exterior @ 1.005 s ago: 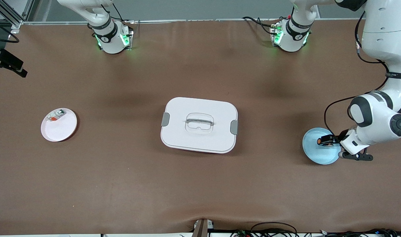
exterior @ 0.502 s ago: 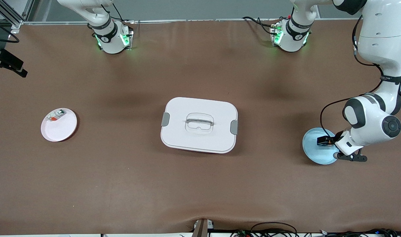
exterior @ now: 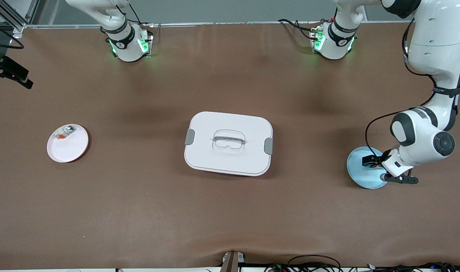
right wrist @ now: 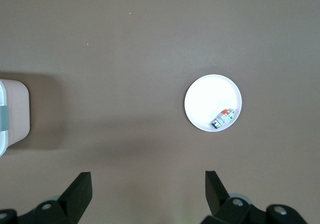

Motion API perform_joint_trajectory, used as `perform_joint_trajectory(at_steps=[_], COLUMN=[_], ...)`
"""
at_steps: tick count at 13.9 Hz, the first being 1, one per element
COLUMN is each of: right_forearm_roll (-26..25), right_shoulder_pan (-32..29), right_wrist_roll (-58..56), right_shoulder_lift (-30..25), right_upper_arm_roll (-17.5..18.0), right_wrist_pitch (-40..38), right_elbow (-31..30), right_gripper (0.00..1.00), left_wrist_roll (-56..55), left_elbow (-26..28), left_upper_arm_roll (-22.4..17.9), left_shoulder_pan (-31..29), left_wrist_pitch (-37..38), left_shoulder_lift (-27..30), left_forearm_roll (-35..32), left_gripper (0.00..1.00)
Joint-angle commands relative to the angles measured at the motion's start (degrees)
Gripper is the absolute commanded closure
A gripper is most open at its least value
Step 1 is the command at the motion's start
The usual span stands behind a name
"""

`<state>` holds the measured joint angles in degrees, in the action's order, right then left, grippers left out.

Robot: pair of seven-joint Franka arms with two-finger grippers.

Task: Transfer orange switch to right arm and place
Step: 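Close the left gripper on the orange switch body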

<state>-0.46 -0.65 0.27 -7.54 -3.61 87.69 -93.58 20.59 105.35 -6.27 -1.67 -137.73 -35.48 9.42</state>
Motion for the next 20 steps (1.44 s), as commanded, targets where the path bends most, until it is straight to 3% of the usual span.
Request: perform_joint_trajectory(at_steps=[1,12,14,17,18,20], right_forearm_roll=[-0.3,-0.3,-0.3,-0.3,-0.3,-0.3], right_shoulder_pan=[-0.3,-0.4,-0.3,-0.3,-0.3,-0.4], right_wrist_roll=[0.3,0.3,0.3,0.3,0.3,0.3], right_shoulder_lift=[-0.5,-0.5,-0.5,-0.5,-0.5,-0.5], right_upper_arm_roll=[0.4,0.4,0.4,0.4,0.4,0.4], right_wrist_pitch=[0.0,0.1,-0.2,0.0,0.0,0.2], right_elbow=[0.2,0.1,0.1,0.1,0.0,0.0], right_gripper=[0.00,0.00,0.00,0.00,0.00,0.00], left_wrist_roll=[1.8,1.7,1.5,1.0,0.9,0.9], left_elbow=[1.0,1.2,1.2,1.1,1.1,1.0], left_upper_arm_roll=[0.6,0.6,0.6,0.6,0.6,0.6], left_shoulder_pan=[-0.5,-0.6,-0.6,-0.6,-0.6,-0.6], left_wrist_pitch=[-1.2,-1.2,-1.2,-1.2,-1.1,-1.1], left_shoulder_lift=[0.1,0.1,0.1,0.1,0.1,0.1], left_forearm_roll=[1.4,1.4,1.5,1.5,1.5,1.5], left_gripper=[0.00,0.00,0.28,0.53,0.66,0.72])
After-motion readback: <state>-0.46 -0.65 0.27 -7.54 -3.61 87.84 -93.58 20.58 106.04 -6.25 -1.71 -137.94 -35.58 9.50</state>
